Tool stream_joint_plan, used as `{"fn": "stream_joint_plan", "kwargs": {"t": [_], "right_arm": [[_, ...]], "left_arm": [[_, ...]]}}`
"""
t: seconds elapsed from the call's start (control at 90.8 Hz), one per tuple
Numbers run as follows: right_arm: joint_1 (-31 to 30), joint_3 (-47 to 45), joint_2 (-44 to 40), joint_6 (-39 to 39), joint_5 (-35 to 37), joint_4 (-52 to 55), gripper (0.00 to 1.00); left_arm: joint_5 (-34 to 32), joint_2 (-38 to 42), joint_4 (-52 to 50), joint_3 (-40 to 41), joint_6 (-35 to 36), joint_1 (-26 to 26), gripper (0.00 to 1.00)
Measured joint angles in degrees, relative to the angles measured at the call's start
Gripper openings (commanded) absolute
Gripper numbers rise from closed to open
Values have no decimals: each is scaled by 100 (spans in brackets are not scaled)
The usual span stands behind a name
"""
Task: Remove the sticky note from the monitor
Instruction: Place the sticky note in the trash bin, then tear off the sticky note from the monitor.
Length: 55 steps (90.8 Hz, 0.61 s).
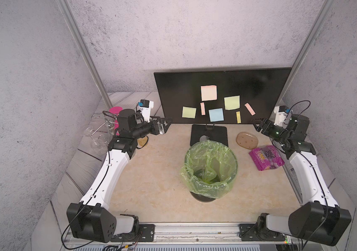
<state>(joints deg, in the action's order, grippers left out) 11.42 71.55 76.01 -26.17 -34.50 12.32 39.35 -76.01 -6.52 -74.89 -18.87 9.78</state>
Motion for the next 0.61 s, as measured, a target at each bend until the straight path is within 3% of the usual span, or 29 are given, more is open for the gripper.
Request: {"fn": "stream_joint_plan", "kwargs": {"t": [0.385,0.606], "right_arm": [[131,15,1093,-859,-341,-1784,73],[129,127,1513,-1202,-542,-2319,62]], "left_arm": [[42,0,-22,-2,66,0,100],[44,24,-42,-2,79,0,100]]}}
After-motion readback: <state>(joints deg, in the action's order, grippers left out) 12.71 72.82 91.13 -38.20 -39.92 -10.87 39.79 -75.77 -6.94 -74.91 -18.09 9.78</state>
